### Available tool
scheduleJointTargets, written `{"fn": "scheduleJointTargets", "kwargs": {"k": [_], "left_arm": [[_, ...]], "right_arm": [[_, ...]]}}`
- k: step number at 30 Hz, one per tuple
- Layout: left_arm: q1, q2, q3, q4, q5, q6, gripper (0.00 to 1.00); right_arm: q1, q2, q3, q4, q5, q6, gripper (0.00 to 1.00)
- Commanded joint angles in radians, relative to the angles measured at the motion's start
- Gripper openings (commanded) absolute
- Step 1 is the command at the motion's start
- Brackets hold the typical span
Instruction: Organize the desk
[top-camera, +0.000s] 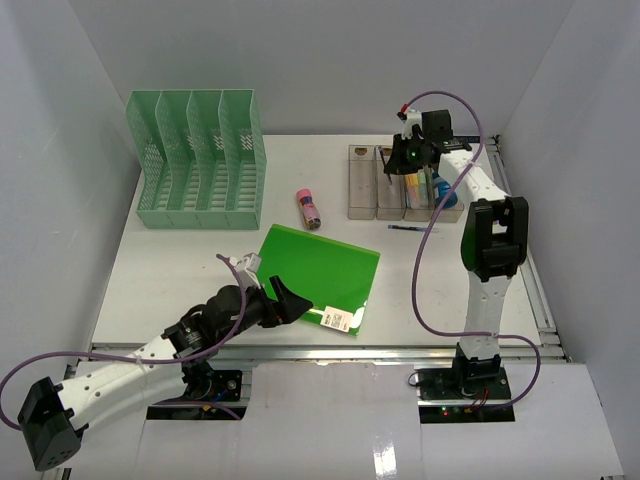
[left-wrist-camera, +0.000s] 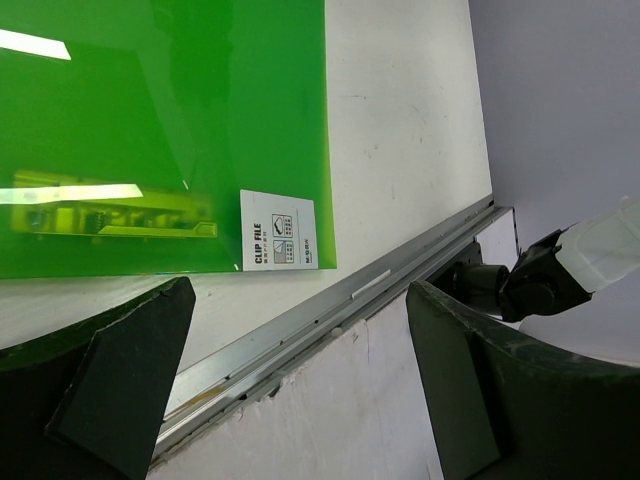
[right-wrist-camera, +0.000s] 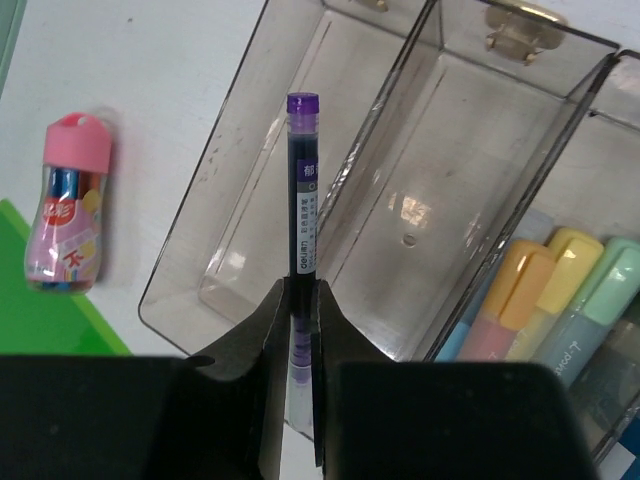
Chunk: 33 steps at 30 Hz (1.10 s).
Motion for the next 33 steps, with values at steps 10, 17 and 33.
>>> {"fn": "scheduleJointTargets", "kwargs": {"k": [10,17,33], "left_arm": [[0.003,0.002,0.005,0.017,0.011,-0.012,0.98],[0.003,-0.026,0.002,0.008,0.016,-0.017,0.98],[0.003,-0.053,-0.062,0.040,0.043,-0.053,0.98]], "right_arm": [[-0.009,0.029,0.020,0.094,0.054,0.010,0.51],[-0.036,-0.210,-0.164,0.070,-0.053,-0.206,0.51],[-0.036,-0.555,-0.641,-0.325,0.004,-1.321,0.61]]}}
